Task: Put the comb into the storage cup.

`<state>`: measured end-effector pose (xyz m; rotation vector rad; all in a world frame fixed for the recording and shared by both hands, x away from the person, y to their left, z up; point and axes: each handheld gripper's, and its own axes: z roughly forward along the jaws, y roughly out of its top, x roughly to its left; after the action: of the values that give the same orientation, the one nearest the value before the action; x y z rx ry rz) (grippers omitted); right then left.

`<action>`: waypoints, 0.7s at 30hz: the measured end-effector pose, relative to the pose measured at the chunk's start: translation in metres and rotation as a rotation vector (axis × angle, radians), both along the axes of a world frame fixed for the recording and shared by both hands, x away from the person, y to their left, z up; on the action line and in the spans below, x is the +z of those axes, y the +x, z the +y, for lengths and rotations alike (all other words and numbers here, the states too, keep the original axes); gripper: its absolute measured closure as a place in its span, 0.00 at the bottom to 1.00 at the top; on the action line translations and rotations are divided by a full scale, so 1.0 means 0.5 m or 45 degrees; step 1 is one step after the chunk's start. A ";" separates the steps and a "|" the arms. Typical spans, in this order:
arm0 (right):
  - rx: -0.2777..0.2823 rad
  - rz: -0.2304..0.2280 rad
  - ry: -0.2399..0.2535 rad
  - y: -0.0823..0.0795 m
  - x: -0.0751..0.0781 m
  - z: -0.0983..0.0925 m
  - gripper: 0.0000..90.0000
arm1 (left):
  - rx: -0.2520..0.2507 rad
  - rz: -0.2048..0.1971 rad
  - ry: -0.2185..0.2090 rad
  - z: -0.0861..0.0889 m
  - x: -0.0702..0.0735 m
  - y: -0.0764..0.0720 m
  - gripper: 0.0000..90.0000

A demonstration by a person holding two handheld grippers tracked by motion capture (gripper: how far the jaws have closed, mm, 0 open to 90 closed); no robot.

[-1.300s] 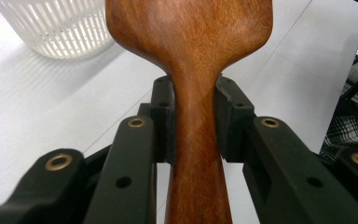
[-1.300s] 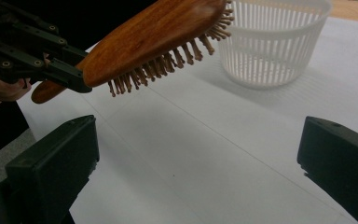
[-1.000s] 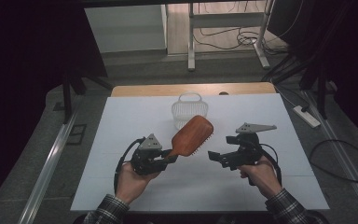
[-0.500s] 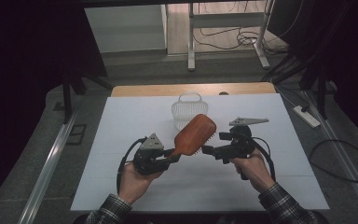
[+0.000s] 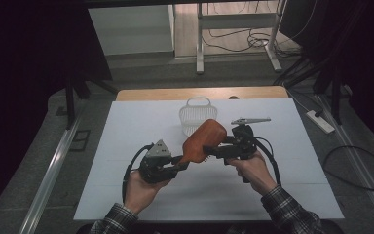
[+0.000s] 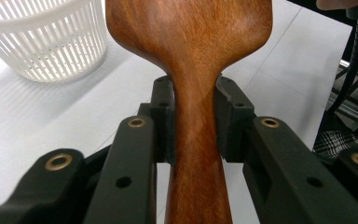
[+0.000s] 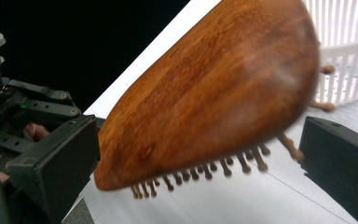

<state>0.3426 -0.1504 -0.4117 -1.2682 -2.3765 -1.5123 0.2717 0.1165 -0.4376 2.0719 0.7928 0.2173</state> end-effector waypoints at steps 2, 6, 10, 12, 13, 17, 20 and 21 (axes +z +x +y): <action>0.001 0.011 0.009 0.004 -0.002 0.007 0.00 | -0.002 0.001 -0.001 0.000 0.000 0.000 0.79; 0.003 0.037 0.027 0.011 -0.004 0.017 0.00 | -0.002 -0.001 -0.002 0.000 0.000 -0.001 0.79; 0.009 0.063 0.041 0.017 -0.008 0.026 0.00 | -0.001 -0.003 -0.006 0.001 0.000 -0.002 0.79; 0.009 0.081 0.058 0.019 -0.009 0.029 0.00 | 0.000 -0.006 -0.010 0.002 0.000 -0.002 0.79; 0.010 0.085 0.063 0.020 -0.010 0.030 0.00 | -0.001 -0.005 -0.012 0.002 0.000 -0.002 0.79; 0.006 0.111 0.090 0.024 -0.013 0.030 0.06 | -0.002 -0.009 -0.013 0.001 -0.001 -0.003 0.79; 0.012 0.123 0.103 0.024 -0.014 0.031 0.15 | -0.008 -0.007 -0.011 -0.001 -0.002 -0.003 0.79; 0.013 0.122 0.106 0.024 -0.014 0.031 0.18 | -0.009 -0.005 -0.007 -0.001 -0.003 -0.003 0.79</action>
<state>0.3545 -0.1351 -0.4188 -1.2783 -2.2334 -1.4953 0.2703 0.1158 -0.4390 2.0679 0.7824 0.2150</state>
